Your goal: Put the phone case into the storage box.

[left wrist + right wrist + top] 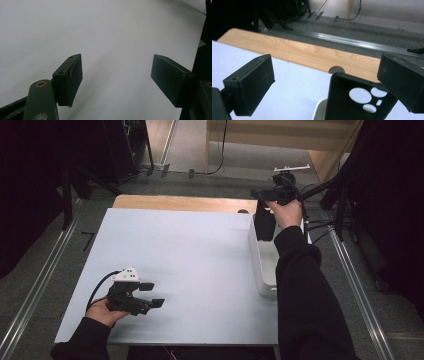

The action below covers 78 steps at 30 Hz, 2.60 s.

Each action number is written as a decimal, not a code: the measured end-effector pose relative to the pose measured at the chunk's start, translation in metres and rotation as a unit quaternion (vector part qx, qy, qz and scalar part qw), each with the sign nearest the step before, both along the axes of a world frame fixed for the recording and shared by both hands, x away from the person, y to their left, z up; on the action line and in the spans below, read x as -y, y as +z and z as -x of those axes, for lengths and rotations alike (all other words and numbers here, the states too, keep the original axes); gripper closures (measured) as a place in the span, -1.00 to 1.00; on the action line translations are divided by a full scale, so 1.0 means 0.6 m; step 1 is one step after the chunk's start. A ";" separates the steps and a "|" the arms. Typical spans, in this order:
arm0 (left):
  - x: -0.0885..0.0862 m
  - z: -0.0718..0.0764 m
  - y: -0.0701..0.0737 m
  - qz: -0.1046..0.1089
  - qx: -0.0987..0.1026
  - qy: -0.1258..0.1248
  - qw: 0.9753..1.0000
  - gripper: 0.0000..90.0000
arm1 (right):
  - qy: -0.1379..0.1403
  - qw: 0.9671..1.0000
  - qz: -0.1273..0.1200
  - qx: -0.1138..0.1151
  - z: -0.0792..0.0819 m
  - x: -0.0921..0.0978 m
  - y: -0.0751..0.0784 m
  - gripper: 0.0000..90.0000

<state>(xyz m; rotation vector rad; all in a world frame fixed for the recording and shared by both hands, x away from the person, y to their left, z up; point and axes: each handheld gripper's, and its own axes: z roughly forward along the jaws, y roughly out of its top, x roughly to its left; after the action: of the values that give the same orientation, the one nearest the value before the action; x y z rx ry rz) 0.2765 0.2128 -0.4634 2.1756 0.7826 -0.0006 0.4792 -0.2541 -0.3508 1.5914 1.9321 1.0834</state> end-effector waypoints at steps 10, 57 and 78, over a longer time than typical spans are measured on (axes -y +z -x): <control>-0.001 0.000 0.000 0.000 0.000 0.002 1.000 -0.44 | 0.048 0.999 -0.014 -0.010 0.035 -0.023 0.010 -1.00; 0.001 -0.001 0.000 -0.003 -0.001 -0.002 1.000 -0.44 | 0.200 0.979 -0.005 -0.047 0.211 -0.088 -0.052 -0.80; 0.000 -0.001 0.001 -0.001 0.001 -0.002 1.000 -0.44 | 0.250 0.968 -0.013 -0.036 0.263 -0.109 -0.086 -0.71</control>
<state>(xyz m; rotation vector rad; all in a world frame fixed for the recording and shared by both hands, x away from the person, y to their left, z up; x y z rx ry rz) 0.2768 0.2129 -0.4626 2.1788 0.7772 0.0000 0.3217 -0.1889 -0.4024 1.1932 2.4551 1.2526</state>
